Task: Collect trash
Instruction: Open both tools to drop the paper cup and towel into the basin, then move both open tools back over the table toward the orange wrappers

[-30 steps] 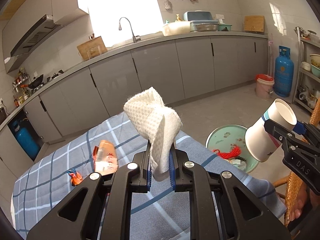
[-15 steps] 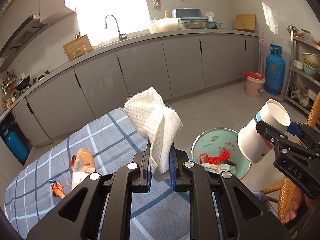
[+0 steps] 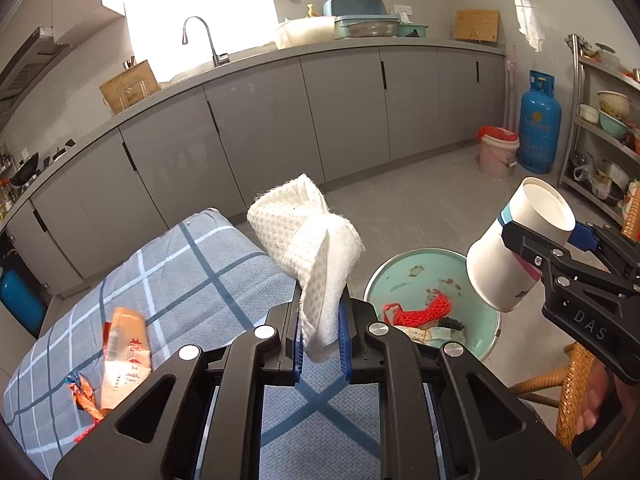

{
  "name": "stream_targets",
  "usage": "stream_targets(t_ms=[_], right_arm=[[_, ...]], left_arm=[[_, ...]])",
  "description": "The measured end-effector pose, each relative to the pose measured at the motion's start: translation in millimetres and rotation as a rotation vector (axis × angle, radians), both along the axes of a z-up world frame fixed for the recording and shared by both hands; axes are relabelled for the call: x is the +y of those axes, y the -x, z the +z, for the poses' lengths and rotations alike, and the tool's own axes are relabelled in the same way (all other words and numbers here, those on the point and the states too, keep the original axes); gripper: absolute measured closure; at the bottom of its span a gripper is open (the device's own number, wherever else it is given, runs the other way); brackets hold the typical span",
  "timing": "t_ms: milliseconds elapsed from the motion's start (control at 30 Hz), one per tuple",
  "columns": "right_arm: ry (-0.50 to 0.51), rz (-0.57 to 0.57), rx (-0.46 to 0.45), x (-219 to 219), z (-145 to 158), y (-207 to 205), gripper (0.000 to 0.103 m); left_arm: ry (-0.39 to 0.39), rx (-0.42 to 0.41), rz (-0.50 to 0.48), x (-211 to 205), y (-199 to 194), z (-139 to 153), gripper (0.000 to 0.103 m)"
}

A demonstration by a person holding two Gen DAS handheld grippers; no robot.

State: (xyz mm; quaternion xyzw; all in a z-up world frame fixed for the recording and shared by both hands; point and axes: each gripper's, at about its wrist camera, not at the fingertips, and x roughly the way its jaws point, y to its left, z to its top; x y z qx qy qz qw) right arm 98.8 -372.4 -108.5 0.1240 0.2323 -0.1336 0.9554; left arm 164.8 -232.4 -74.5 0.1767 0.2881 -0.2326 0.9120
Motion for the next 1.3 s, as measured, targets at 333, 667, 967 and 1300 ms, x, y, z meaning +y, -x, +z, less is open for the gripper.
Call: stream_targets(t_ms=[333,667,967,1300], right_arm=[[-0.029,-0.007,0.055,-28.0,-22.5,-24.3,0.046],[-0.058,-0.025,0.065,-51.0,-38.7,-40.1,0.033],[-0.076,-0.067,0.059,-61.2,-39.6,-32.0,0.027],[-0.089,-0.055,0.032,-38.3,-26.9,-18.6,0.024]], left_arm=[[-0.026,0.04,-0.048,-34.2,-13.8,-27.4,0.088],[-0.061,0.06,-0.088,-59.1,-17.2,-52.9,0.037],[-0.072,0.08,-0.041,-46.5,-23.4,-60.2,0.027],[-0.047,0.041,0.036,-7.6,-15.9,-40.8,0.017]])
